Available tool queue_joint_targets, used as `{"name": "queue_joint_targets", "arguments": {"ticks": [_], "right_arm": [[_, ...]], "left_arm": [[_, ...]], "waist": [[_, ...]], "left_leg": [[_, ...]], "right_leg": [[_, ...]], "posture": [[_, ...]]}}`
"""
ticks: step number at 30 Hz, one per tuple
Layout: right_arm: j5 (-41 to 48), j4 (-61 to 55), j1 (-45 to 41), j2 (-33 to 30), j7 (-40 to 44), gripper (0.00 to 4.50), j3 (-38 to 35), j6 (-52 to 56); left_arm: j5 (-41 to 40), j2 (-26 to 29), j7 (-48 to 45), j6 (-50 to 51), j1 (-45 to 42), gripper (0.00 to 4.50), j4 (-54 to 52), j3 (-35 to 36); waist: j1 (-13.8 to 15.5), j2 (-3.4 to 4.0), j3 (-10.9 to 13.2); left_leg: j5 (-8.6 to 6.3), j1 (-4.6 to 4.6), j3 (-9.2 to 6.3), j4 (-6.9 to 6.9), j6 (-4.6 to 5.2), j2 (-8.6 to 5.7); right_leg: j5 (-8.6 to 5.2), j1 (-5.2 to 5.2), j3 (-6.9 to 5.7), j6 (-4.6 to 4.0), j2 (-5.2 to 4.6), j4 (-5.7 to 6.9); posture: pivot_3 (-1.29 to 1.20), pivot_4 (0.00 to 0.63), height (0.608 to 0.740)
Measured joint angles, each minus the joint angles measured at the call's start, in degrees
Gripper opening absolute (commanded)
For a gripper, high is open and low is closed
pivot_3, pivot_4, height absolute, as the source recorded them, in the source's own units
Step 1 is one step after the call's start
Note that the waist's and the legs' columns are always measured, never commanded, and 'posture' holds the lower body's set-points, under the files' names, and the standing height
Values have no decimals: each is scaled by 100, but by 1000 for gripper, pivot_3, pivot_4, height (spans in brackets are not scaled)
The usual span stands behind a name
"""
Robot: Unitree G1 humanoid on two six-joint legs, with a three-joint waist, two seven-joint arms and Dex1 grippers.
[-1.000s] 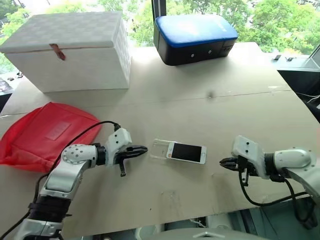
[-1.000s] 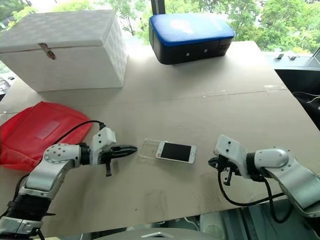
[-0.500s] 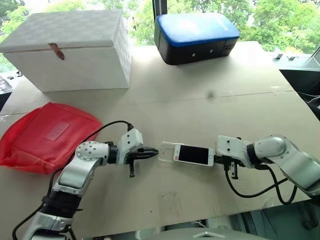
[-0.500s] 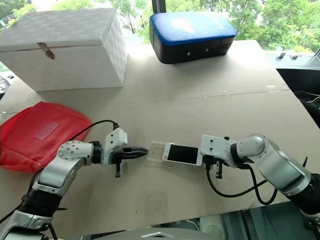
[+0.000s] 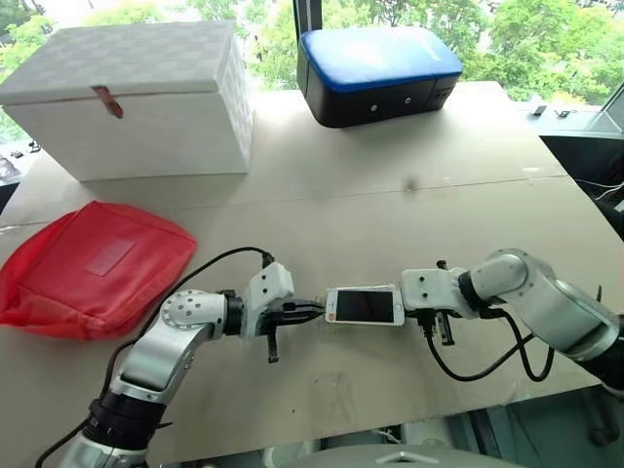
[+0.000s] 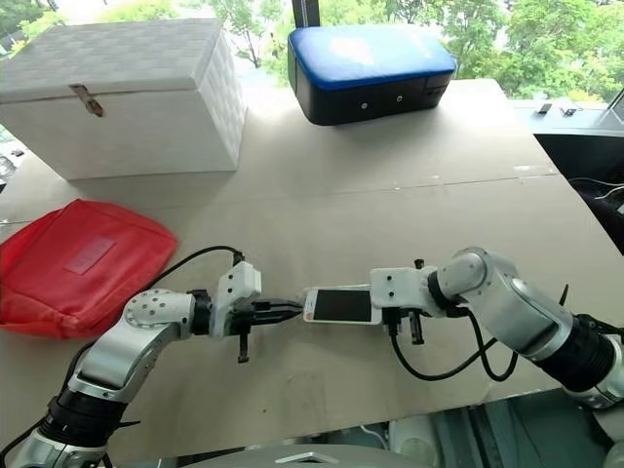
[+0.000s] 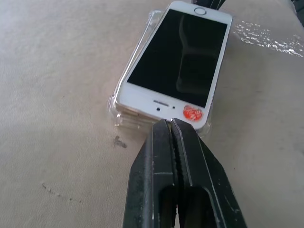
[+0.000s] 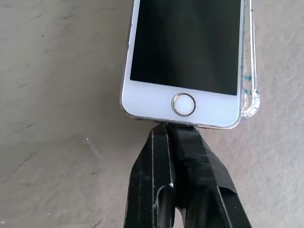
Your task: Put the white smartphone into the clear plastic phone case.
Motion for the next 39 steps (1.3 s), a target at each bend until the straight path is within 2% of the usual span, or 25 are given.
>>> {"name": "queue_joint_targets", "arguments": {"ticks": [4,12,18,22,25,31,33,39], "right_arm": [[-195,247,-83,395,-41,0,57,-190],[-399,575,-104,441,-15,0,-9,-706],[-4,332,463,-148,141,0,-756,-285],[541,-47,887,-203,275,0,-1117,55],[1019,-374,1030,-22,298,0,-1356,269],[1151,-385,1065,357,123,0,-1066,224],[979,-119,1073,481,36,0,-843,-24],[865,379,1013,684,-145,0,-820,-421]], "left_arm": [[-53,-78,40,10,4,66,-32,-42],[-163,-29,104,44,11,66,-31,47],[-363,286,-75,110,277,66,-46,322],[-349,253,-52,131,214,66,-84,220],[-298,155,41,135,109,66,-88,124],[-235,134,45,128,16,66,-79,-11],[-196,135,47,124,-6,66,-74,-10],[-189,134,117,125,-4,66,-74,-10]], "waist": [[-48,0,0],[-89,-4,-2],[31,-2,0],[50,-2,4],[41,-4,4],[43,-4,4],[52,-5,4],[45,-5,4]], "left_leg": [[8,2,-3,1,-12,2],[9,5,-4,7,-13,2],[8,-1,-4,7,-12,-7],[8,-7,-7,6,-12,-7],[7,-5,-9,6,-11,-3],[7,-4,-10,7,-11,-2],[7,-4,-10,8,-11,-4],[8,-5,-7,8,-12,-4]], "right_leg": [[-1,-2,3,-2,3,21],[0,-3,7,-3,3,26],[0,-3,5,-4,-10,21],[0,-3,3,-5,-8,22],[0,-2,4,-4,-3,23],[-1,-4,6,-4,1,23],[-1,-5,6,-4,0,23],[0,-3,9,-4,3,25]], "posture": [[0,150,734],[0,150,734],[0,150,734],[0,150,734],[0,150,734],[0,150,734],[0,150,734],[0,150,734]]}}
